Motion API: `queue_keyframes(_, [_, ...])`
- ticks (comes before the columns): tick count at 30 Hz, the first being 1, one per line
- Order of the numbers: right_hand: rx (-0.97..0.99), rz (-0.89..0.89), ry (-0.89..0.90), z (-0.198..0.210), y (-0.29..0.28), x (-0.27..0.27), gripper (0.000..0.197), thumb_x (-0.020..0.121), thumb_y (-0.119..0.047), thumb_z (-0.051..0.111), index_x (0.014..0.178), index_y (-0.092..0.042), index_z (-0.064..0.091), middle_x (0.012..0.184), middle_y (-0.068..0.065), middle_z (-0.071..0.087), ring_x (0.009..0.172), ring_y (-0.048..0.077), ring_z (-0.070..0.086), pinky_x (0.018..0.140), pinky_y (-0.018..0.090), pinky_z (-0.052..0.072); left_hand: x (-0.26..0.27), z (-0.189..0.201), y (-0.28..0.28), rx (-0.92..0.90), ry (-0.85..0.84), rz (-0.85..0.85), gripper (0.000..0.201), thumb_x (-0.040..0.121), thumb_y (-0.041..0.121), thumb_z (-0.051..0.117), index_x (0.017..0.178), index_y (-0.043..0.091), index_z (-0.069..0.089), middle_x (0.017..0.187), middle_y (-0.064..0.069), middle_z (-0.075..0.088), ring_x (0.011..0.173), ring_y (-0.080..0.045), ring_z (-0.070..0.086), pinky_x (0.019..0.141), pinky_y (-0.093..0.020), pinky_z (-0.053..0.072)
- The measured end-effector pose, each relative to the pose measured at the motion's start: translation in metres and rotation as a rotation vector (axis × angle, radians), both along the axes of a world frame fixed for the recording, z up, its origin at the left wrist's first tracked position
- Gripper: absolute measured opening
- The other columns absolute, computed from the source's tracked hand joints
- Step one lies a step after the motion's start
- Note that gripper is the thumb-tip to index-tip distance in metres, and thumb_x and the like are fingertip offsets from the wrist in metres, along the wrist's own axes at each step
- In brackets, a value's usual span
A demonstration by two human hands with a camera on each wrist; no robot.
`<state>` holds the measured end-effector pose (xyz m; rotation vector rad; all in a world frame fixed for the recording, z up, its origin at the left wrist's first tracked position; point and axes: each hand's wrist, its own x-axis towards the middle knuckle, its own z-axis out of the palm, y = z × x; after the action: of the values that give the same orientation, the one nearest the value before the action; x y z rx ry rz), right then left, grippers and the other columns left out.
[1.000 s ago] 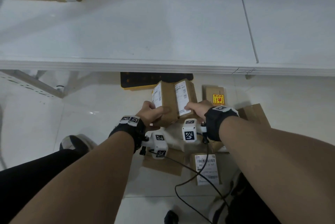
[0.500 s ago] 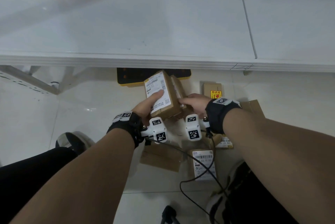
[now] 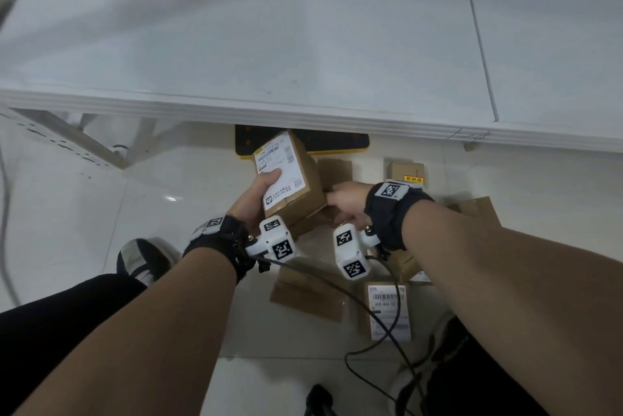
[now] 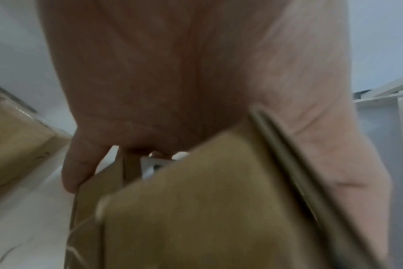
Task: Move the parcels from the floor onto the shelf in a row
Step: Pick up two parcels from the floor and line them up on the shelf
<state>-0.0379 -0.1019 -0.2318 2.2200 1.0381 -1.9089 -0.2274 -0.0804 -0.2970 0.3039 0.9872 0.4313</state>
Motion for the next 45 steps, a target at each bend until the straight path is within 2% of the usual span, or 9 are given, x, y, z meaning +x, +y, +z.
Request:
queue_keyframes(4, [-0.021,0.061,-0.003,0.005,-0.002,-0.013,0.038,0.101,-0.023,0.043,0.133,-0.004,0.047,0.128,0.023,0.059,0.113,0.036,0.06,0.07,0.034,0.051,-0.022,-0.012,-0.002,-0.018,-0.031,0.04,0.059,0.078,0.048,0.071,0.126,0.019,0.057,0.105,-0.007,0.072,0.091,-0.025,0.067,0.094,-0.046,0.048])
queue_keyframes(10, [0.029,-0.079,-0.022,0.009,0.0,-0.013,0.038,0.1,-0.013,0.045,0.137,-0.006,0.046,0.134,0.02,0.055,0.119,0.037,0.059,0.031,0.017,0.036,-0.031,-0.016,-0.001,-0.024,-0.155,0.051,0.073,0.06,0.036,0.088,0.124,0.012,0.062,0.105,-0.011,0.074,0.087,-0.024,0.073,0.095,-0.04,0.051])
queue_keyframes(12, [0.047,-0.073,-0.067,0.011,0.002,-0.005,0.038,0.1,-0.013,0.044,0.138,-0.01,0.047,0.134,0.015,0.055,0.121,0.035,0.056,0.052,0.025,0.049,-0.026,-0.016,-0.003,-0.03,-0.139,0.014,0.075,0.066,0.036,0.083,0.133,0.012,0.058,0.112,-0.011,0.072,0.094,-0.025,0.069,0.108,-0.045,0.039])
queue_keyframes(22, [0.075,-0.428,-0.157,0.007,-0.003,0.086,0.028,0.096,-0.019,0.048,0.118,-0.006,0.059,0.079,0.004,0.072,0.083,0.024,0.063,0.057,0.025,0.041,-0.024,-0.023,-0.011,-0.021,-0.135,-0.001,0.079,0.06,0.042,0.088,0.13,0.02,0.058,0.115,-0.006,0.071,0.095,-0.022,0.069,0.087,-0.04,0.053])
queue_keyframes(27, [0.056,-0.429,-0.258,0.0,-0.02,0.111,0.025,0.092,-0.013,0.053,0.111,-0.001,0.063,0.109,0.014,0.064,0.099,0.03,0.063,0.086,0.039,0.053,-0.032,-0.026,-0.013,0.006,-0.133,0.05,0.065,0.069,0.044,0.081,0.127,0.022,0.06,0.114,-0.004,0.071,0.097,-0.022,0.069,0.088,-0.041,0.054])
queue_keyframes(32, [0.061,-0.449,-0.203,-0.005,-0.016,0.09,0.021,0.094,-0.018,0.051,0.111,-0.01,0.06,0.093,0.006,0.061,0.061,0.016,0.051,0.054,0.025,0.041,-0.033,-0.026,-0.015,0.025,-0.097,0.129,0.035,0.09,0.043,0.057,0.118,0.024,0.066,0.109,-0.004,0.073,0.091,-0.022,0.071,0.078,-0.039,0.058])
queue_keyframes(38, [0.152,-0.491,-0.251,0.012,-0.009,0.101,0.022,0.094,-0.015,0.049,0.072,-0.012,0.054,0.083,0.009,0.058,0.07,0.02,0.054,0.067,0.029,0.046,-0.033,-0.024,-0.01,0.038,-0.115,0.089,0.068,0.068,0.044,0.081,0.129,0.022,0.059,0.118,-0.006,0.07,0.098,-0.024,0.07,0.085,-0.041,0.057])
queue_keyframes(42, [0.123,-0.466,-0.129,0.01,-0.021,0.097,0.016,0.094,-0.026,0.054,0.085,-0.013,0.06,0.095,0.005,0.061,0.067,0.012,0.058,0.059,0.023,0.048,-0.011,-0.01,-0.017,0.034,-0.124,0.035,0.077,0.07,0.037,0.078,0.138,0.013,0.051,0.122,-0.015,0.067,0.092,-0.026,0.072,0.077,-0.041,0.06])
queue_keyframes(45, [0.075,-0.327,0.07,0.013,-0.022,0.063,0.071,0.077,-0.069,0.056,0.123,-0.016,0.057,0.117,0.004,0.063,0.104,0.026,0.062,0.094,0.042,0.049,0.003,0.004,-0.022,0.098,-0.024,-0.068,0.107,0.056,0.036,0.091,0.146,0.015,0.039,0.141,-0.02,0.054,0.112,-0.034,0.063,0.095,-0.05,0.052])
